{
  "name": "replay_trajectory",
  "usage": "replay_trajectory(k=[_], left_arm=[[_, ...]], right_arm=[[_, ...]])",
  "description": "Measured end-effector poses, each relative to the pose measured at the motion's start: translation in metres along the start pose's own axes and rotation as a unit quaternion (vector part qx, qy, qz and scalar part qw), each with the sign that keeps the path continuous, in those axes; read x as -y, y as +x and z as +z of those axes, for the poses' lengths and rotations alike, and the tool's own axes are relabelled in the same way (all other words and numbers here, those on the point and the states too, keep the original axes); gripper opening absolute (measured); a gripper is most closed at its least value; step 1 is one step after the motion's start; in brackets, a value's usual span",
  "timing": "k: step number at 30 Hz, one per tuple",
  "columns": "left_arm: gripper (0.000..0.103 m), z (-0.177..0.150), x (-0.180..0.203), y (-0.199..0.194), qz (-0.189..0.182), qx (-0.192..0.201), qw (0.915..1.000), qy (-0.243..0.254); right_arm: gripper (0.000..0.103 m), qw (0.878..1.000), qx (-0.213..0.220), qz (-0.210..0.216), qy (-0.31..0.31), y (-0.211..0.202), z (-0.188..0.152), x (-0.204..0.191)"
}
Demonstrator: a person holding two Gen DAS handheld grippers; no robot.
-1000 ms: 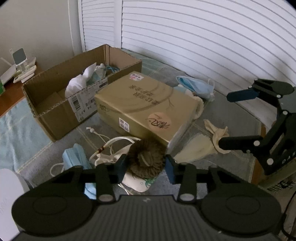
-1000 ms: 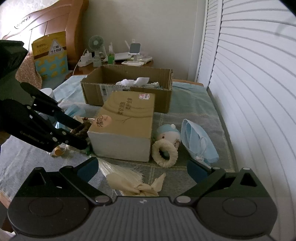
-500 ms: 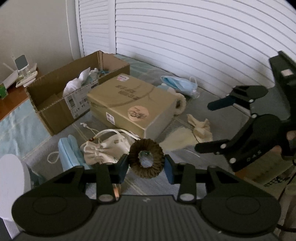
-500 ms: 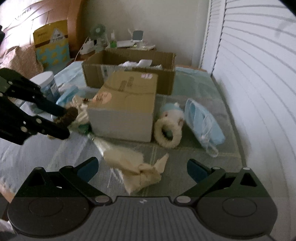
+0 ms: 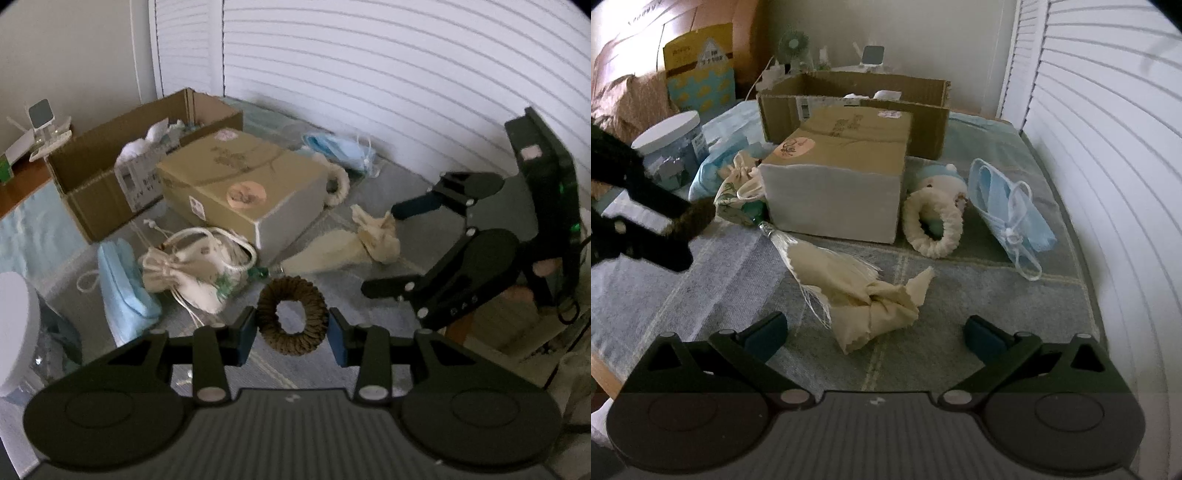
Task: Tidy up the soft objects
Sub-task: 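Grasp the beige cloth bundle with the right tool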
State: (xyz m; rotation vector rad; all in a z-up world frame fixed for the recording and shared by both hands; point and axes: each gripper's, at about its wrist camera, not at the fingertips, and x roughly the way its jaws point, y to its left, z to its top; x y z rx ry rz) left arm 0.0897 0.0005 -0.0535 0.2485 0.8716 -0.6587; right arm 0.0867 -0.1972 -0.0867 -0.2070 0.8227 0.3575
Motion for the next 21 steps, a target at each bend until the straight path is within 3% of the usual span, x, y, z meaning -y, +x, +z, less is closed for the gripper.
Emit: replay_trajectory(k=[8,19,21], left_arm=[[0.042,-0.012,0.013,0.016,0.016,-0.002,0.9998,-0.007],[0.058,-0.02,0.016,0.025,0.021,0.009,0.9992,-0.034],[0.058,-0.02,0.018,0.025,0.024,0.011,0.9991,-0.032]], right_arm=[[0.103,1.0,0.02,-0.003,0.003,-0.005,-0.009,0.002],[0.103,1.0,0.022,-0.002,-0.001,-0.005,-0.008,0.002],[0.098,1.0,0.024,-0.003,-0.003,-0.006,-0.006,0.001]])
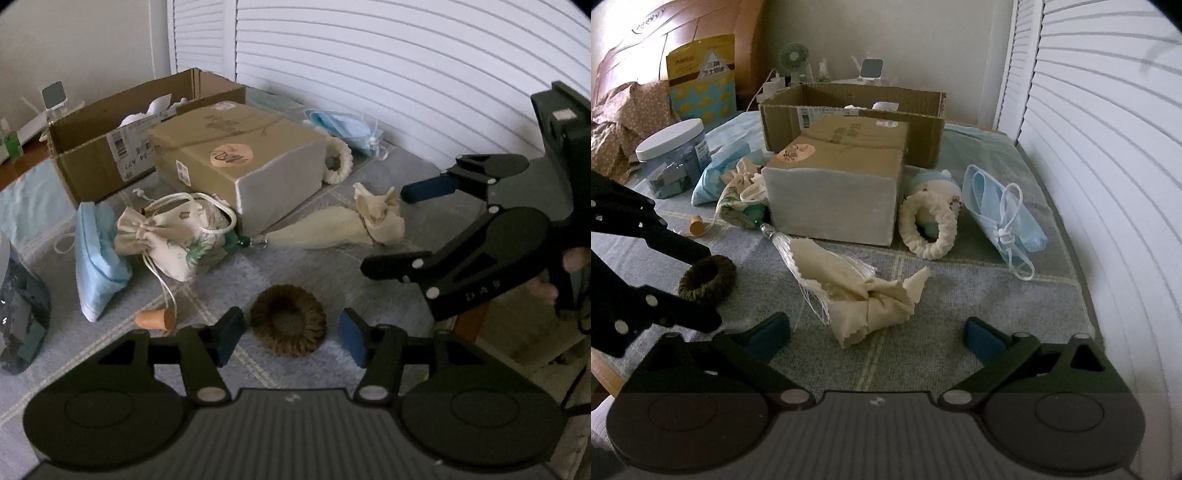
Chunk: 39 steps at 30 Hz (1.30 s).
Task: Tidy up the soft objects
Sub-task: 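Grasp the beige cloth bundle with the right tool, then carry the beige cloth into the box and open the right tool while the left lifts the scrunchie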
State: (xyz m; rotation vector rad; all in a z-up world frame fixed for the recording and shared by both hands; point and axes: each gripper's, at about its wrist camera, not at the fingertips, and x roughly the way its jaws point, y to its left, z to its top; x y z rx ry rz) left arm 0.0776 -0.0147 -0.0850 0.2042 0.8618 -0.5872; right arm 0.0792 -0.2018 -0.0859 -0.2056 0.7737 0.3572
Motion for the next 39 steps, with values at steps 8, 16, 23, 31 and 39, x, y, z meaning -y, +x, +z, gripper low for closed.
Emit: replay_trajectory(k=[8,16,23,31,39], left_arm=[[0.046,0.0,0.003,-0.003,0.003,-0.002,1.0,0.004],[0.038,0.003,0.001,-0.007,0.008,-0.006,0.9999,0.004],[0.037,0.01,0.002,-0.021,0.015,0.006,0.9999,0.003],[0.037,0.018,-0.007,-0.042,0.027,0.028,0.9992,-0.01],[0.037,0.022,-0.019,-0.055,0.035,0.045,0.9983,-0.014]], right_arm=[[0.072,1.0,0.008,-0.006,0.003,-0.008,0.007,0.002],[0.048,1.0,-0.007,0.003,-0.005,-0.01,0.01,-0.005],[0.046,1.0,-0.01,-0.004,0.001,-0.022,0.02,-0.004],[0.046,1.0,0.011,-0.025,-0.016,-0.035,0.05,-0.006],[0.046,0.998,0.049,-0.032,-0.04,-0.036,0.093,-0.009]])
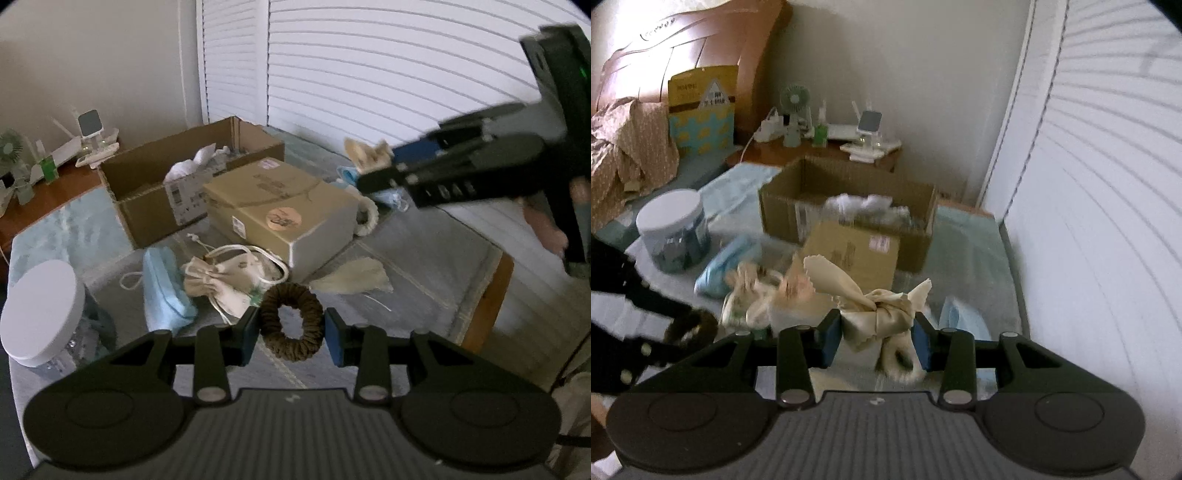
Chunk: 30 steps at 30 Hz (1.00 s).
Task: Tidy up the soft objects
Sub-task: 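Carry the beige cloth into the box and open the right tool while the left lifts the scrunchie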
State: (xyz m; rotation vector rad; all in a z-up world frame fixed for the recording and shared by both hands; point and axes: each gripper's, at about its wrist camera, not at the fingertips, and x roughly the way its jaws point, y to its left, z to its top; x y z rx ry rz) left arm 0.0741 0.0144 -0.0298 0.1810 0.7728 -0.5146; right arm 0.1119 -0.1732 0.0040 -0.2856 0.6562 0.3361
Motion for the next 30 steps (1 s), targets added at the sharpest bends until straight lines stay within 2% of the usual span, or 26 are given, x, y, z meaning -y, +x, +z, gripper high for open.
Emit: replay_trajectory(k=[12,20,22,23,24,26,27,30], left_arm=[[0.037,0.006,-0.025,0.001,0.02,0.001,0.9996,-0.019],[0.037,0.016,-0.039,0.004,0.036,0.006,0.9989,-0.03],[0.037,0.02,-0.041,0.004,0.039,0.009,0.9988,-0.028],[0.037,0.023,-0.041,0.004,0.04,0.012,0.9988,-0.026],[0.037,0.025,-0.042,0.004,0.042,0.014,0.9987,-0.024],[0.037,0.029,-0.043,0.004,0.044,0.016,0.9987,-0.02],[0.037,0.032,-0.044,0.004,0.045,0.016,0.9987,-0.018],[0.037,0.04,-0.048,0.006,0.045,0.016,0.9987,-0.016]], right_arm=[[0.046,0.999,0.034,0.015,-0.011,0.052,0.066,0.008],[0.047,0.999,0.031,0.02,-0.016,0.108,0.097,0.015],[0.05,0.999,0.024,0.021,-0.014,0.119,0.1,0.017],[0.06,1.0,0.019,0.017,-0.017,0.124,0.101,0.017],[0.077,1.0,0.016,0.014,-0.019,0.126,0.101,0.016],[0.098,1.0,0.023,0.012,-0.017,0.123,0.097,0.017],[0.103,0.999,0.029,0.015,-0.013,0.119,0.094,0.017],[0.103,0.999,0.034,0.024,-0.001,0.105,0.085,0.018]])
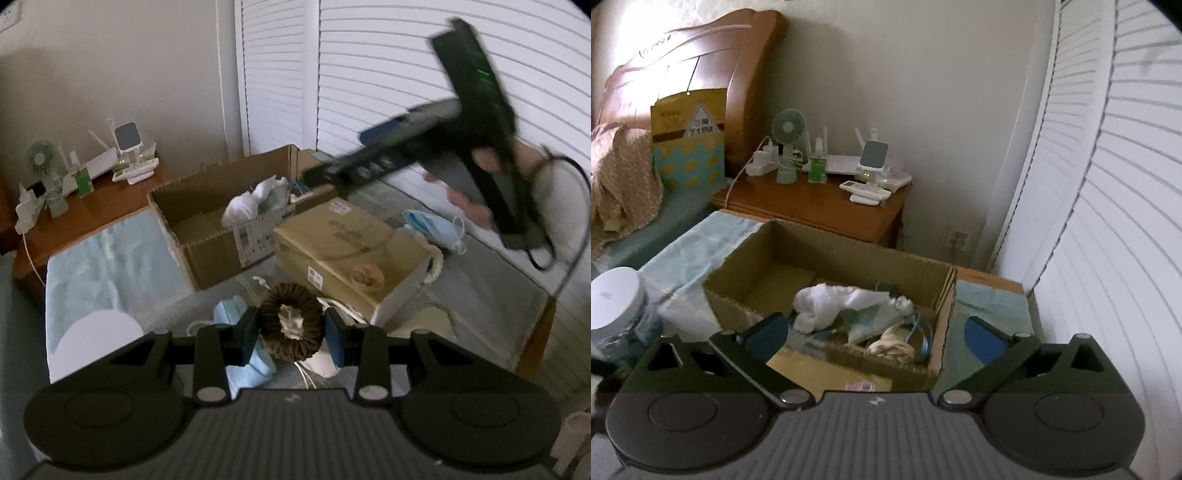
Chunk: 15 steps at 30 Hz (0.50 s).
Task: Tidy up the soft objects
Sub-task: 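Carry the beige cloth into the box and open the right tool while the left lifts the scrunchie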
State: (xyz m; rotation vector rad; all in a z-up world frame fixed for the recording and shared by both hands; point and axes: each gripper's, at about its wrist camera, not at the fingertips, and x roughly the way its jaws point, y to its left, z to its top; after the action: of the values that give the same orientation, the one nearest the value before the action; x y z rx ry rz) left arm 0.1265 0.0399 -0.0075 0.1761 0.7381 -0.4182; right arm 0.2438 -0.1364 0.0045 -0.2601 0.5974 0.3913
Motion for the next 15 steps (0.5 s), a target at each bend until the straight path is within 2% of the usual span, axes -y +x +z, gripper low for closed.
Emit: replay_trajectory(k=[15], left_arm=[[0.037,0.062,-0.024,0.022,0.025,0.017,0.9994,0.019]], right_arm=[[0.103,0.998,-0.007,-0.002,0.069,-0.071,-0.06,-0.003]])
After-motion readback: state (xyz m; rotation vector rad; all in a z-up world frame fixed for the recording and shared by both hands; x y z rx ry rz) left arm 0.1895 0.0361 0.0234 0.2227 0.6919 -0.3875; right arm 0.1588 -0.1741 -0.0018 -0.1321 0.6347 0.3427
